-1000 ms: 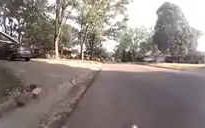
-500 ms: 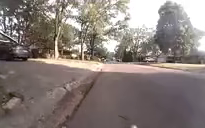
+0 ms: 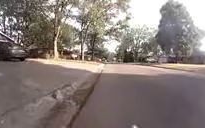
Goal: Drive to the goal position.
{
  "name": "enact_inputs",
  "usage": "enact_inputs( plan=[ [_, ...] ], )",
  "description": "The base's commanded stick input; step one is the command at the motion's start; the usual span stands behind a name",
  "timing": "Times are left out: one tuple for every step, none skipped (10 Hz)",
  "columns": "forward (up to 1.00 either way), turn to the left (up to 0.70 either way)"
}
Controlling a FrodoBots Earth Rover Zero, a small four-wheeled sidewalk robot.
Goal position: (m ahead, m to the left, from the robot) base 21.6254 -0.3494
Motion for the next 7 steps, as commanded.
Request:
enact_inputs(
  plan=[
    [1.00, 0.00],
    [1.00, 0.00],
    [1.00, -0.06],
    [1.00, -0.16],
    [1.00, -0.40],
    [1.00, -0.40],
    [1.00, -0.40]
  ],
)
